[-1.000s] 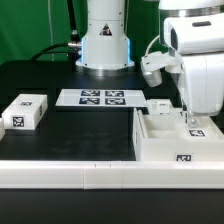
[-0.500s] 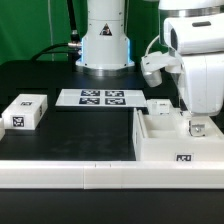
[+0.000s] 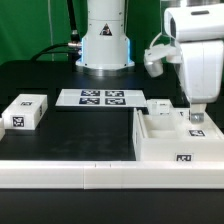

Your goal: Assemble cabinet

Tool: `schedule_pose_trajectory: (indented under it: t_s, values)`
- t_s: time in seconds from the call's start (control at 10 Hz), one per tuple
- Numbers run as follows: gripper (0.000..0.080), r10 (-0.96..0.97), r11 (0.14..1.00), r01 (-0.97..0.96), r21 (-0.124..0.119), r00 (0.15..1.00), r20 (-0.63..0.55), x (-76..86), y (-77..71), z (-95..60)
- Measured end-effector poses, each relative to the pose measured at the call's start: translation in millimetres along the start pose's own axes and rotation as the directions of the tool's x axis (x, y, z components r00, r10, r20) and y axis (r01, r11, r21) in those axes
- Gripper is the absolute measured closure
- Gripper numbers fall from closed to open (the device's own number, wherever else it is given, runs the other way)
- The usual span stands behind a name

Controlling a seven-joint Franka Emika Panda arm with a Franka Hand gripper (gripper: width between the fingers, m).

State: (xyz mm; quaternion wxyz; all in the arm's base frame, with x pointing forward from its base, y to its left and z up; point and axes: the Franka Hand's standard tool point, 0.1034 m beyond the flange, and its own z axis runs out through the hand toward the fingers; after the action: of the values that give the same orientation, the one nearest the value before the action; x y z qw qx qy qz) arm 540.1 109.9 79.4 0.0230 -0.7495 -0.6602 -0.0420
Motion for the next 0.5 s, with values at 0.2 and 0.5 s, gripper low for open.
schedule_pose_trajectory:
  t_s: [0.2, 0.5]
  values:
    - [0.0002, -0.007, 1.0, 0.007, 0.004, 1.0, 0.013, -1.7, -15.7, -6.6]
    - [0.0002, -0.005, 1.0, 0.005, 0.007, 1.0, 0.012, -2.4, -15.6, -4.6]
